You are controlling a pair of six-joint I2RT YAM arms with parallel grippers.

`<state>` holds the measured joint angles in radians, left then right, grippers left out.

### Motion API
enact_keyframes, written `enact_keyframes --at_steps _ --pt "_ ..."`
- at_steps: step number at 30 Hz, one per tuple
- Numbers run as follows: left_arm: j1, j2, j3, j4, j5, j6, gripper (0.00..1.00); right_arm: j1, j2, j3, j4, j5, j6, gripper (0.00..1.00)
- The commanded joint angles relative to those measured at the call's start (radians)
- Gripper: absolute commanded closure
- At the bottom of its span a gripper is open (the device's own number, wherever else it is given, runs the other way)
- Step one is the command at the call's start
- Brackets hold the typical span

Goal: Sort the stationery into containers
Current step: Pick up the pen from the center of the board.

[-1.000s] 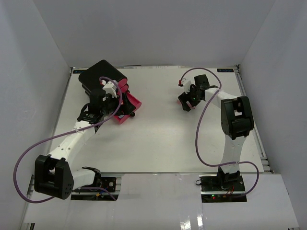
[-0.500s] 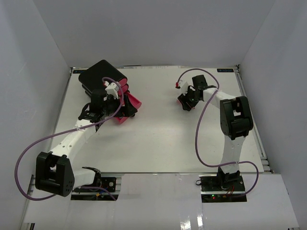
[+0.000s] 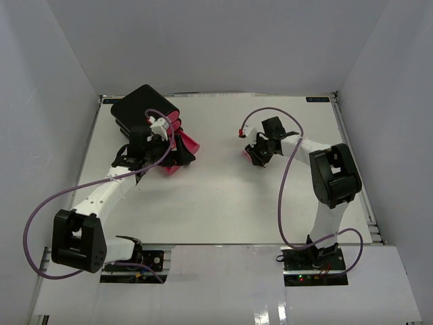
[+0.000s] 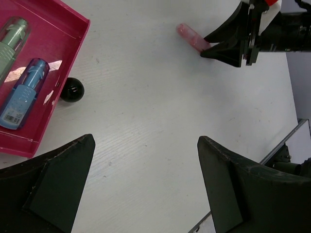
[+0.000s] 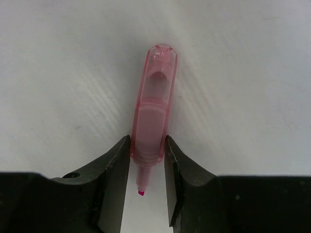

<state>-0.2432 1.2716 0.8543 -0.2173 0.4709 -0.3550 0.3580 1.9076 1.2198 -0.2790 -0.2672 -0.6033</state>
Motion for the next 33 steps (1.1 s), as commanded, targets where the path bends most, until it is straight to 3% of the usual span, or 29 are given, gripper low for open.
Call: enact_keyframes --at_steps 1,10,20,26,33 --pt "0.005 -0.012 0.034 0.001 0.038 -0.068 0.02 0.065 -0.087 -0.071 0.035 -0.001 0.051 0.66" --pt "0.004 -0.072 -0.053 0.150 0.118 -0.294 0.02 0.255 -0.360 -0.243 0.184 0.006 0.177 0.64" --pt "-0.060 -0.117 -0.058 0.277 0.031 -0.437 0.02 0.449 -0.579 -0.329 0.448 0.059 0.344 0.65" --pt "-0.174 -0.115 -0.040 0.289 -0.067 -0.395 0.14 0.503 -0.579 -0.321 0.457 0.080 0.372 0.64" --pt "-0.206 -0.132 -0.093 0.343 -0.080 -0.403 0.32 0.507 -0.617 -0.342 0.494 0.083 0.434 0.65"
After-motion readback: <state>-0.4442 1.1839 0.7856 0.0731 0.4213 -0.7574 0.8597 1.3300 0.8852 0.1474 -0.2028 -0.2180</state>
